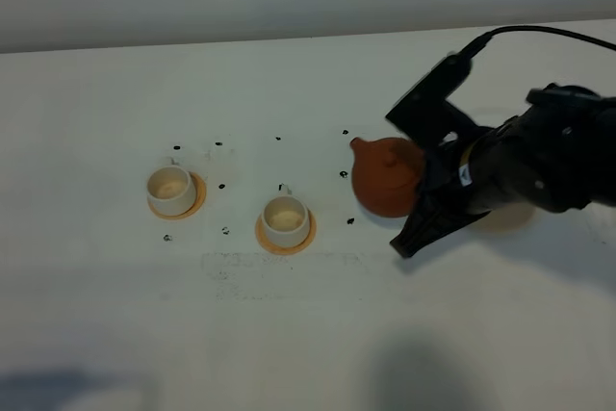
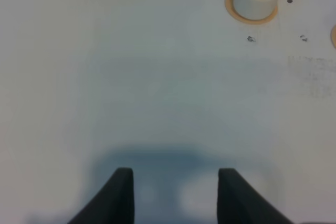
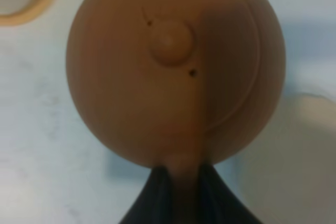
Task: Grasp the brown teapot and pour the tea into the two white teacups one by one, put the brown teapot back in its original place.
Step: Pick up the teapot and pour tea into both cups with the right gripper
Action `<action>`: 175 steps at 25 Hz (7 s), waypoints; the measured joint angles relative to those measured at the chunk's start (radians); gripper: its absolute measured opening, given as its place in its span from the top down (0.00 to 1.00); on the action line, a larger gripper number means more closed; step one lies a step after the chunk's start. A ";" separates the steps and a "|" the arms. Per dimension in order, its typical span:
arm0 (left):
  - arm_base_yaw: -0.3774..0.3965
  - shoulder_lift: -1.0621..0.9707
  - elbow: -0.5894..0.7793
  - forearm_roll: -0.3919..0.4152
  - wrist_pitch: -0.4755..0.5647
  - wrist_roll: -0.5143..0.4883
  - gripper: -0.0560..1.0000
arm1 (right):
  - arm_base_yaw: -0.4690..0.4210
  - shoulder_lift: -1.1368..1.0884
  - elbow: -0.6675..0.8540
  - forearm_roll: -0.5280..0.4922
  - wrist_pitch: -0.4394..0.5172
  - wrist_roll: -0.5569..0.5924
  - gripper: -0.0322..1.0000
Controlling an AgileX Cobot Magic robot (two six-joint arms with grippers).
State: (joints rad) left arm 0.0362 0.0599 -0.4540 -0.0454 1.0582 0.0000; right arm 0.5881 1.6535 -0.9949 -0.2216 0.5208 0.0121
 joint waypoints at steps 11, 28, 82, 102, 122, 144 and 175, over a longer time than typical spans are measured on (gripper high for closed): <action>0.000 0.000 0.000 0.000 0.000 0.000 0.59 | 0.159 0.000 0.000 -0.185 0.026 0.151 0.86; 0.000 0.000 0.000 0.000 0.000 0.006 0.59 | 0.174 0.009 0.000 -0.091 -0.043 0.035 0.86; 0.000 0.000 0.000 0.000 0.000 0.000 0.59 | 0.214 0.169 -0.068 -0.515 0.049 0.205 0.86; 0.000 0.000 0.000 0.000 0.000 0.006 0.59 | 0.233 0.172 -0.068 -0.631 0.059 0.202 0.86; 0.000 0.000 0.000 0.000 0.000 0.006 0.59 | 0.244 0.172 -0.068 -0.749 0.063 0.179 0.86; 0.000 0.000 0.000 0.000 0.000 0.000 0.59 | 0.244 0.192 -0.070 -0.887 0.068 0.146 0.86; 0.000 0.000 0.000 0.000 0.000 0.006 0.59 | 0.244 0.221 -0.070 -0.971 0.105 0.126 0.86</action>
State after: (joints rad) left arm 0.0362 0.0599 -0.4540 -0.0454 1.0582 0.0058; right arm 0.8324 1.8747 -1.0646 -1.1921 0.6255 0.1379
